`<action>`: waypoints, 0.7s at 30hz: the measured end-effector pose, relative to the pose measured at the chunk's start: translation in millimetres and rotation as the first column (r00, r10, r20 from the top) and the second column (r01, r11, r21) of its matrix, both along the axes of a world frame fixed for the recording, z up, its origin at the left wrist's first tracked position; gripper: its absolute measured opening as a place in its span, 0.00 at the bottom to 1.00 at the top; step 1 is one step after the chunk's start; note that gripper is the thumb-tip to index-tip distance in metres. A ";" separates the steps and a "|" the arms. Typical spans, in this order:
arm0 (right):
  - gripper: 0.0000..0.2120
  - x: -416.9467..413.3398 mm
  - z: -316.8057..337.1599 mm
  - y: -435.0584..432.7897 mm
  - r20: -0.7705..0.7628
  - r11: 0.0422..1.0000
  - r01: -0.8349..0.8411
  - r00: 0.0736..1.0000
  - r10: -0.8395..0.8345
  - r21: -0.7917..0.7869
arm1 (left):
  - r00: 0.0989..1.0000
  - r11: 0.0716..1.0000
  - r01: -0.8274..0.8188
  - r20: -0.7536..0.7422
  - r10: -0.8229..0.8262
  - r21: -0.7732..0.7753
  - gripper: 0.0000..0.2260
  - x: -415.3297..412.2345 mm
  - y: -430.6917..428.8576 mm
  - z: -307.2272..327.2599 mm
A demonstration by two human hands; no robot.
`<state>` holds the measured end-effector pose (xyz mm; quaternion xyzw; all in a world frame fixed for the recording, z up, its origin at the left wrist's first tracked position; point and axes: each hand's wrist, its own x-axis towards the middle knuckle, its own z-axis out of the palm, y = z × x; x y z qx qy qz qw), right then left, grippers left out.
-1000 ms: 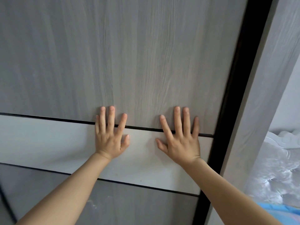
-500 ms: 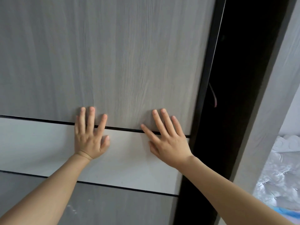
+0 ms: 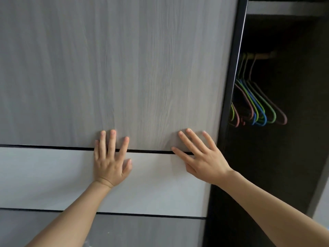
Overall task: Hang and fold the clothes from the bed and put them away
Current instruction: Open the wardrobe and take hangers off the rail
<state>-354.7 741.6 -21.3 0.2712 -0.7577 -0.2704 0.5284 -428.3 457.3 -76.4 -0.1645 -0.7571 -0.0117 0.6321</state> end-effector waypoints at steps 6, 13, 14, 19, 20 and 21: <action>0.31 5.8 -2.5 -24.2 -0.021 0.991 0.112 0.993 -0.114 -0.074 | 1.000 1.000 -0.010 -0.007 0.010 -0.028 0.27 -5.9 -60.6 2.7; 0.24 -6.1 -1.1 -68.0 0.065 0.999 -0.030 0.997 0.032 -0.037 | 0.978 0.999 -0.039 0.204 0.040 -0.011 0.27 -5.8 -125.8 9.2; 0.23 -8.7 -1.5 -78.3 0.076 0.997 -0.056 0.995 0.059 -0.044 | 0.964 0.999 -0.054 0.261 0.052 0.002 0.27 -2.5 -135.5 9.2; 0.25 -21.1 -1.4 -121.6 0.159 0.977 -0.189 0.966 0.202 -0.093 | 0.866 0.988 -0.147 0.488 0.111 0.037 0.31 19.6 -170.4 18.7; 0.25 -20.5 -1.7 -123.2 0.178 0.974 -0.200 0.960 0.216 -0.103 | 0.841 0.985 -0.167 0.529 0.119 0.044 0.32 21.0 -166.8 19.2; 0.25 -23.7 2.6 -138.2 0.202 0.964 -0.247 0.944 0.262 -0.099 | 0.821 0.971 -0.233 0.545 0.169 0.051 0.33 30.0 -175.8 23.1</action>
